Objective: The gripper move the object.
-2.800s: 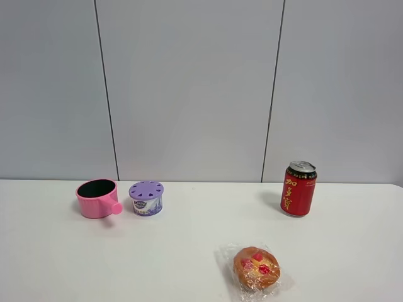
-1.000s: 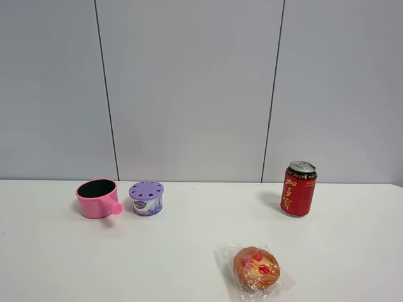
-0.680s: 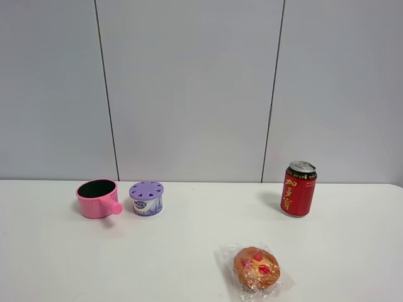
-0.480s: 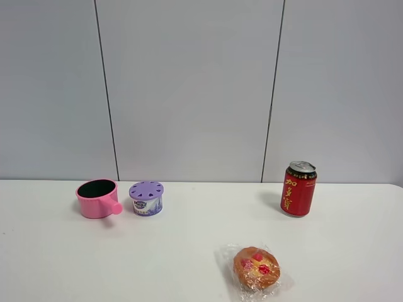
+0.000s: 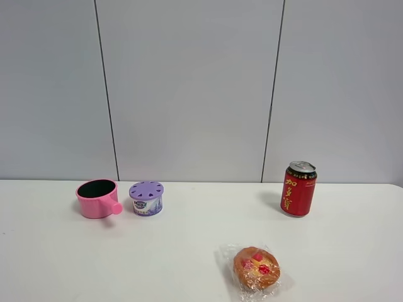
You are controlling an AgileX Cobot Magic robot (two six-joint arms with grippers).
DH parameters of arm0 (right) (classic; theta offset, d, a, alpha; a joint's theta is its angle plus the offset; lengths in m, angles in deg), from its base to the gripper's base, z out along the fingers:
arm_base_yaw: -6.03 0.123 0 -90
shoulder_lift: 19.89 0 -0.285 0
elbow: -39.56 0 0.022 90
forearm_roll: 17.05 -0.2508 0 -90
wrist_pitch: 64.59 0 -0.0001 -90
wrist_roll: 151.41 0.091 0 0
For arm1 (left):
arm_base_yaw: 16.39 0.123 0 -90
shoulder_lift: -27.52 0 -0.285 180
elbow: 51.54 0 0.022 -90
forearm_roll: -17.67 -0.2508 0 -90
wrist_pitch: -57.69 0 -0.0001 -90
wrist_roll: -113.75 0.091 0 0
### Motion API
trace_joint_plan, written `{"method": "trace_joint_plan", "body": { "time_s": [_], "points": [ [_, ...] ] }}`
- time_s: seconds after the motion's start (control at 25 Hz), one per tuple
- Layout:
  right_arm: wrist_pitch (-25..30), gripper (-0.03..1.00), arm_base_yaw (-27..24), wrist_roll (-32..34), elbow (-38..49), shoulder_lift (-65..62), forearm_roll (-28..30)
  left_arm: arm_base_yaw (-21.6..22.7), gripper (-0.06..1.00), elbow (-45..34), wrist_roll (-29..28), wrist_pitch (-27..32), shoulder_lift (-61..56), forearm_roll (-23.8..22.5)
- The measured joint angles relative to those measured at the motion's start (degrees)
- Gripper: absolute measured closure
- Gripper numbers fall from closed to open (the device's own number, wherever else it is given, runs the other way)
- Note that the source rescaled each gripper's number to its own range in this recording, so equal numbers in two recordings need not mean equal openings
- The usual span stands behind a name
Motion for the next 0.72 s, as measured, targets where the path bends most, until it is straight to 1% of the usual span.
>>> {"method": "trace_joint_plan", "body": {
  "time_s": [0.72],
  "points": [
    [0.0,-0.03,0.0,0.0,0.0,0.0,0.0,0.0,0.22,0.0,0.0,0.0,0.0,0.06]
  ]
}}
